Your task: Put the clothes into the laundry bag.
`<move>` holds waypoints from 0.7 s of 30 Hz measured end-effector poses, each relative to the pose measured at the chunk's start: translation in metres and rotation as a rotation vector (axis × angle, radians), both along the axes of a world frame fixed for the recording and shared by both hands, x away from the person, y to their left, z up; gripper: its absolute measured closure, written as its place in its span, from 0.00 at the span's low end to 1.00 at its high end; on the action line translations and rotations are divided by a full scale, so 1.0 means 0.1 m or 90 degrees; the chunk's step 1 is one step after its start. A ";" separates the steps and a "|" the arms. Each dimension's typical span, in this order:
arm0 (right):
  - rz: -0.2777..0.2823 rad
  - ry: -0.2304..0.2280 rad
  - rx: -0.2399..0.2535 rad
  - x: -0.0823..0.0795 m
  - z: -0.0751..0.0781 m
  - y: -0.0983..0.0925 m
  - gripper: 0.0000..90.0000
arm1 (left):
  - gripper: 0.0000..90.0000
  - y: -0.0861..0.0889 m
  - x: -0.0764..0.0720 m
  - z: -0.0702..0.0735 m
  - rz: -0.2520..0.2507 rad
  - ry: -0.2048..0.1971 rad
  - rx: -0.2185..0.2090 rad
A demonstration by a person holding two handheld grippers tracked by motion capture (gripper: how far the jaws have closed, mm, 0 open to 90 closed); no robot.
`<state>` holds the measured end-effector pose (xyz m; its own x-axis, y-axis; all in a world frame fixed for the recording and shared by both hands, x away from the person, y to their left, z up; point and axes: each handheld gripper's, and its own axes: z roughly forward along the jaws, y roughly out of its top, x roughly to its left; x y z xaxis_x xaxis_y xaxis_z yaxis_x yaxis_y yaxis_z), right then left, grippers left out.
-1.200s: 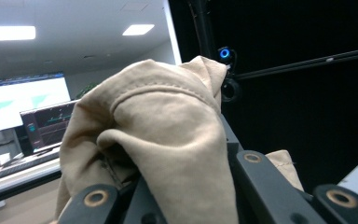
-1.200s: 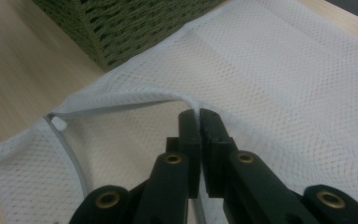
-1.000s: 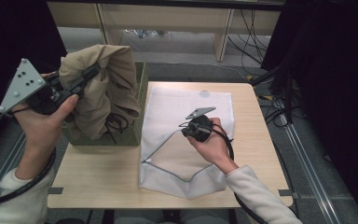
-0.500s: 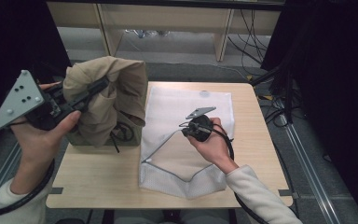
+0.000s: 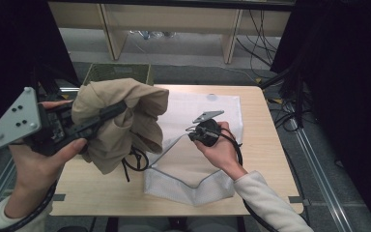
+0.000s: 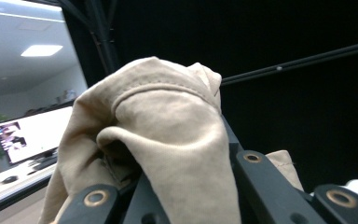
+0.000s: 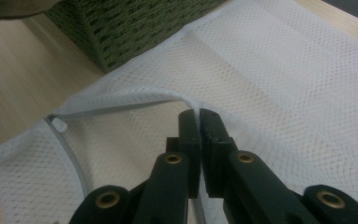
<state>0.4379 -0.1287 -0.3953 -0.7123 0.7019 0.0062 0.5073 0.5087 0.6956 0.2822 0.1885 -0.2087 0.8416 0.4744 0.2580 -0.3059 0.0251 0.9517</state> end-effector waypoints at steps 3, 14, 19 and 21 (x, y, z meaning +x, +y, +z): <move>0.018 -0.020 -0.009 0.03 0.00 -0.02 0.99 | 0.93 -0.04 -0.07 0.02 -0.032 0.001 0.001; -0.002 -0.008 0.000 0.01 0.00 0.00 0.99 | 0.93 -0.17 -0.17 0.11 -0.094 -0.005 0.011; 0.012 -0.022 -0.005 0.03 -0.01 -0.02 0.99 | 0.93 -0.27 -0.17 0.13 -0.134 0.006 0.005; 0.012 -0.021 -0.004 0.03 0.00 -0.02 0.99 | 0.93 -0.31 -0.17 0.15 -0.146 0.009 0.006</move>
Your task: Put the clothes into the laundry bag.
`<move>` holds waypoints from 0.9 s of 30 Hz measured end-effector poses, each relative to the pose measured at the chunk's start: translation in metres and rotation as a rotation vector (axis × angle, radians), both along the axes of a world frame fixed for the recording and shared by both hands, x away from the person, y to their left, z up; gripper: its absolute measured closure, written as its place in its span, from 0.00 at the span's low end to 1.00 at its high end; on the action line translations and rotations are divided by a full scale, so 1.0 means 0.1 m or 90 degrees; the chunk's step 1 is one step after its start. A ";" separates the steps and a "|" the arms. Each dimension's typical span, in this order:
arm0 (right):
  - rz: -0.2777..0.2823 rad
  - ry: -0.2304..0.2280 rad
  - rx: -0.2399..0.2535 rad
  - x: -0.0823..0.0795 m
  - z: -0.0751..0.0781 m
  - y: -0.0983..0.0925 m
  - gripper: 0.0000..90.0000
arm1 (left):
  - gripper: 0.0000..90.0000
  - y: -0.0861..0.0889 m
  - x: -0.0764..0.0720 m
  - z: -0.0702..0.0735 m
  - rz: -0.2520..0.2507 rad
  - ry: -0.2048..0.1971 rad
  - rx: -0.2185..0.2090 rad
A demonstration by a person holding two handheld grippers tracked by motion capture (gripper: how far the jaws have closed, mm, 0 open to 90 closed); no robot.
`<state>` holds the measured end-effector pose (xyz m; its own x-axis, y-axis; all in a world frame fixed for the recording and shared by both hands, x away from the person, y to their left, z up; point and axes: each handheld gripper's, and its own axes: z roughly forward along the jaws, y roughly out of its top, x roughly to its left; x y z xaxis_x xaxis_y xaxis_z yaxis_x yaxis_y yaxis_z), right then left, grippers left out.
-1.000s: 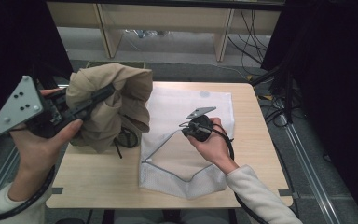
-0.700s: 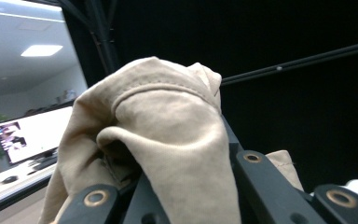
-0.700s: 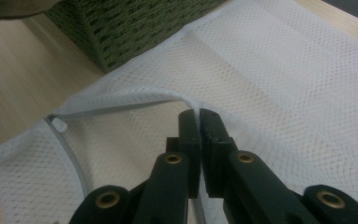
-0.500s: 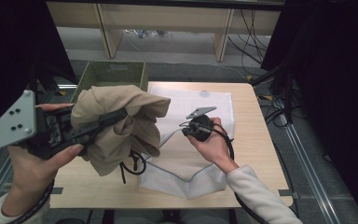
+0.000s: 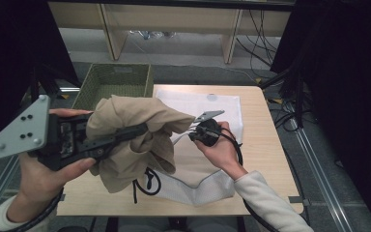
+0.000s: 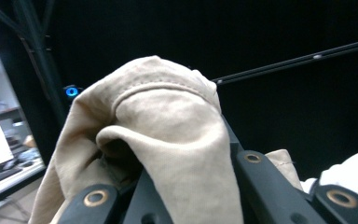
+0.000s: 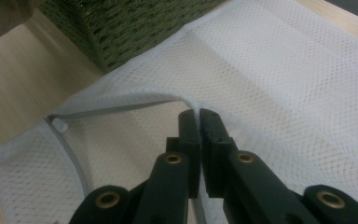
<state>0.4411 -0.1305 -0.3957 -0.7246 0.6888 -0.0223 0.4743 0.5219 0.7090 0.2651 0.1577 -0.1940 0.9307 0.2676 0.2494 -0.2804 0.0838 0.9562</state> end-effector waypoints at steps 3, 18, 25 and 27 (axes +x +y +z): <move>-0.001 -0.006 0.003 0.00 0.00 0.00 0.99 | 0.93 -0.05 -0.02 0.03 -0.023 0.006 -0.006; -0.010 0.011 0.004 0.00 0.00 0.00 0.99 | 0.92 -0.34 0.06 0.07 -0.074 0.022 -0.001; -0.020 0.012 0.014 -0.01 0.01 -0.01 0.99 | 0.92 -0.53 0.03 0.08 -0.116 0.033 0.008; -0.023 0.017 0.018 -0.01 0.01 -0.01 0.99 | 0.92 -0.58 0.02 0.07 -0.124 0.032 0.012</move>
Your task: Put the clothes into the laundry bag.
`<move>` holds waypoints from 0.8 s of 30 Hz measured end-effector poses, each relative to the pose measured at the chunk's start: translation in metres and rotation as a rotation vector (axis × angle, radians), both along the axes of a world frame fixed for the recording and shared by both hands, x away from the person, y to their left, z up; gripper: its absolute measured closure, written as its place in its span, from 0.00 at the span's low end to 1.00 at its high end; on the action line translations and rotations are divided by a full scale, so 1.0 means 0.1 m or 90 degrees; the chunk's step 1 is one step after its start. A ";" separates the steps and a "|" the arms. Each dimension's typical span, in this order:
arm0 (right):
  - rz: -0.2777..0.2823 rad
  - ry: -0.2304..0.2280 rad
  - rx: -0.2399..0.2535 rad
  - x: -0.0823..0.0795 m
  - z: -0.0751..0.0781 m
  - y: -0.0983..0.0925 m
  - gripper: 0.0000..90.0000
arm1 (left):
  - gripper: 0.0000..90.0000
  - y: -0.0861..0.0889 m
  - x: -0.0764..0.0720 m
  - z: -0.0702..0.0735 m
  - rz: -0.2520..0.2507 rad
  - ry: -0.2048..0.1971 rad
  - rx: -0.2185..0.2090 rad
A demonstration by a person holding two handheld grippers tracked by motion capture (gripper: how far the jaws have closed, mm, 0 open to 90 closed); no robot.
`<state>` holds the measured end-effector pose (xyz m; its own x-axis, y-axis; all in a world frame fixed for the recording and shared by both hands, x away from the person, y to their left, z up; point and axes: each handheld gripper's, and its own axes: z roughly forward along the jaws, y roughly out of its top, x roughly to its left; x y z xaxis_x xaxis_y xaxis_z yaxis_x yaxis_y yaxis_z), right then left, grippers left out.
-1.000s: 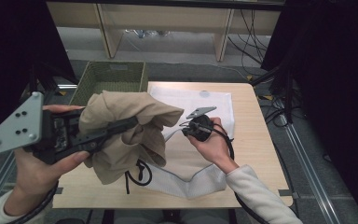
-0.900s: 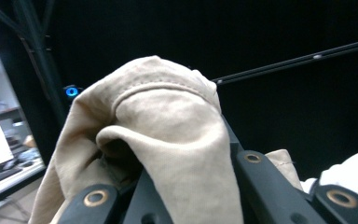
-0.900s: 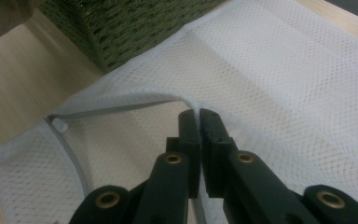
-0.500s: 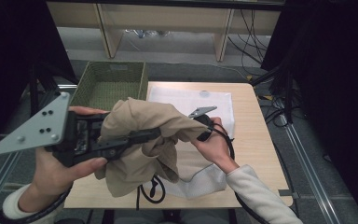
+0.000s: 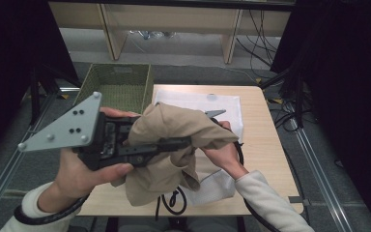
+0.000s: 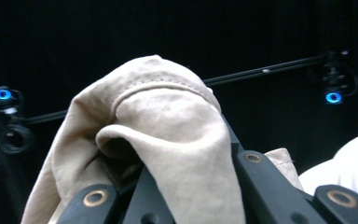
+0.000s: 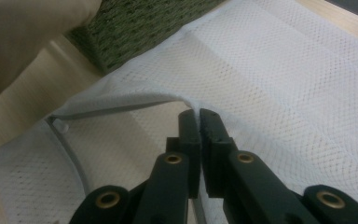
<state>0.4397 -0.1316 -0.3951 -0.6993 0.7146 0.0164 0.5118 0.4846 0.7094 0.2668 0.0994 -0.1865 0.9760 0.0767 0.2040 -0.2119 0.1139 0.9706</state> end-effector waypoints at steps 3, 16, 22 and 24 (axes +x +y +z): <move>0.001 0.009 -0.002 0.00 0.01 -0.01 0.99 | 0.92 -0.04 0.01 0.00 -0.007 0.002 0.001; -0.008 0.013 0.003 0.04 0.00 -0.08 0.99 | 0.92 0.03 0.50 -0.72 0.122 0.095 0.117; 0.001 -0.003 0.001 0.06 0.01 -0.08 0.99 | 0.92 0.03 0.83 -1.16 0.166 0.151 0.197; -0.001 0.000 0.001 0.05 0.01 -0.08 0.99 | 0.92 0.01 0.91 -1.32 0.183 0.167 0.220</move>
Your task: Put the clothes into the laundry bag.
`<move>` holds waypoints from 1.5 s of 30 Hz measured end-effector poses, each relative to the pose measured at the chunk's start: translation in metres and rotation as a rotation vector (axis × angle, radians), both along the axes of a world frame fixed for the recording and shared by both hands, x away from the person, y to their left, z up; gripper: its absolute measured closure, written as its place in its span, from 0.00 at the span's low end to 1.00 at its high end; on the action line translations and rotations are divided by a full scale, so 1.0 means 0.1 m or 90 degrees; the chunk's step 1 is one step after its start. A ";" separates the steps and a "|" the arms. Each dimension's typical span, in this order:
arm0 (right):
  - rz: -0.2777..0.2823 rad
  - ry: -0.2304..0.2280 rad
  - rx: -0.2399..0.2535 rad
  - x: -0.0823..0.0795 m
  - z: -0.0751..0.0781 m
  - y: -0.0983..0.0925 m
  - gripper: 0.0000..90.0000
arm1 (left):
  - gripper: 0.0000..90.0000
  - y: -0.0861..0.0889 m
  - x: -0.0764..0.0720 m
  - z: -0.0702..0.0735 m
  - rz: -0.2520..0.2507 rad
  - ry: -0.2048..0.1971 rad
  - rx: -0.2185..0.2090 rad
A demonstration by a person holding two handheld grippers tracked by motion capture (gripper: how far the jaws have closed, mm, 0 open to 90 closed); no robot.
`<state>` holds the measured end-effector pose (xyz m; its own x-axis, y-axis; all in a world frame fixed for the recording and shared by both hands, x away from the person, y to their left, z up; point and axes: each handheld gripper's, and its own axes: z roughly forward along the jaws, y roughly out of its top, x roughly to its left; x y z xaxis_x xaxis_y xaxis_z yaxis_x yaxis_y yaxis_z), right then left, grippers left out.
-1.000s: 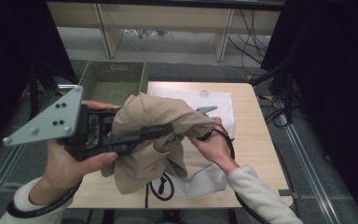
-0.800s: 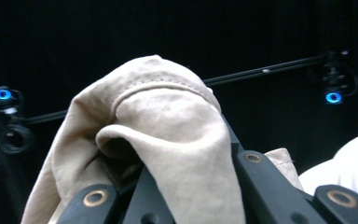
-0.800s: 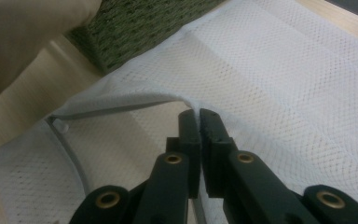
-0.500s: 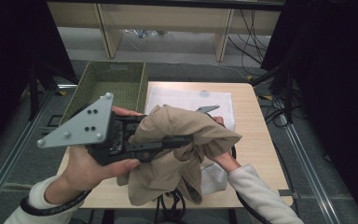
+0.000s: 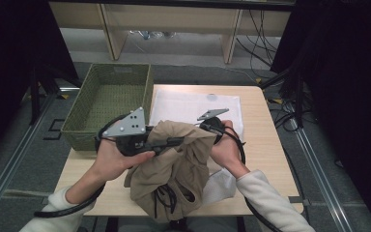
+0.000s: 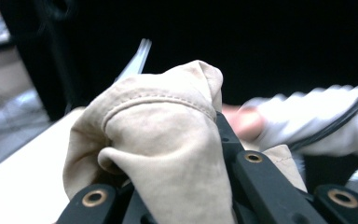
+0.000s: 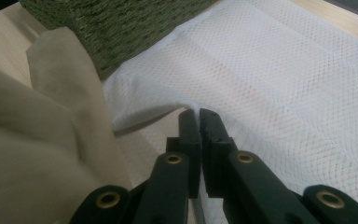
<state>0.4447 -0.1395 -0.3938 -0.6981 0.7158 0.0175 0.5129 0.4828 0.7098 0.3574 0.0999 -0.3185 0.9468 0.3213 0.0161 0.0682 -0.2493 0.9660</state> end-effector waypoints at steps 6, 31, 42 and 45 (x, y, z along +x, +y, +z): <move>-0.006 0.002 0.010 -0.01 0.00 0.01 0.99 | 0.92 -0.06 0.09 -0.26 0.025 0.010 0.041; 0.013 -0.064 0.025 -0.08 0.16 0.00 1.00 | 0.92 -0.33 0.26 -0.90 0.079 0.020 0.188; 0.007 -0.070 0.038 -0.14 0.22 0.01 1.00 | 0.92 -0.42 0.30 -0.96 0.088 0.038 0.211; 0.003 -0.072 0.042 -0.16 0.24 0.03 1.00 | 0.92 -0.44 0.31 -0.98 0.097 0.037 0.212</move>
